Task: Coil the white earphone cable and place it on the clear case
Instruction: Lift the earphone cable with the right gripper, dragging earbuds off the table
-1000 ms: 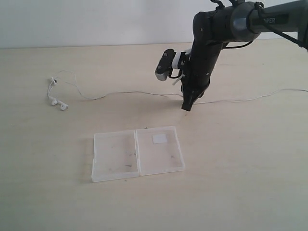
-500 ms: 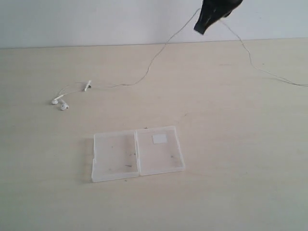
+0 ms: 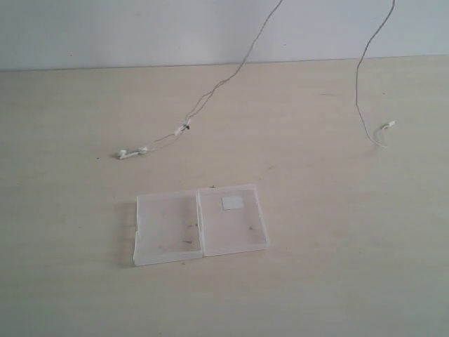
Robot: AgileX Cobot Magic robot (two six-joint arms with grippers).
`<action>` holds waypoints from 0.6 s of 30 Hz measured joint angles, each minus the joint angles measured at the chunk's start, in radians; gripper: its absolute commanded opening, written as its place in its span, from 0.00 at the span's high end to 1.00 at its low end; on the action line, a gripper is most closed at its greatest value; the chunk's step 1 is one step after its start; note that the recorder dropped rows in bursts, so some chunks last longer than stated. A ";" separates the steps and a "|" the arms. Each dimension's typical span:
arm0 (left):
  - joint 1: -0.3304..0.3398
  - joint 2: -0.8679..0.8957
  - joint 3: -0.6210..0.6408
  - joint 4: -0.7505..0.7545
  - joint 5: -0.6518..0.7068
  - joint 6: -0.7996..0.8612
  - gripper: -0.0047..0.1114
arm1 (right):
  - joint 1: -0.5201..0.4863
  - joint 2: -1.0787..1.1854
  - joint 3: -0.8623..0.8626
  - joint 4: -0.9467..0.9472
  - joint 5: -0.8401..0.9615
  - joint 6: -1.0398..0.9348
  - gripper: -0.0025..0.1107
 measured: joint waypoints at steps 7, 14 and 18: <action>0.000 0.000 0.000 0.000 0.000 0.000 0.96 | 0.000 -0.130 -0.019 0.067 0.008 0.000 0.98; 0.000 0.000 0.000 0.000 0.000 0.000 0.96 | 0.000 -0.145 -0.175 0.222 0.048 0.000 0.98; 0.000 0.000 0.000 0.000 0.000 0.000 0.96 | 0.000 -0.142 -0.242 0.356 0.053 0.000 0.98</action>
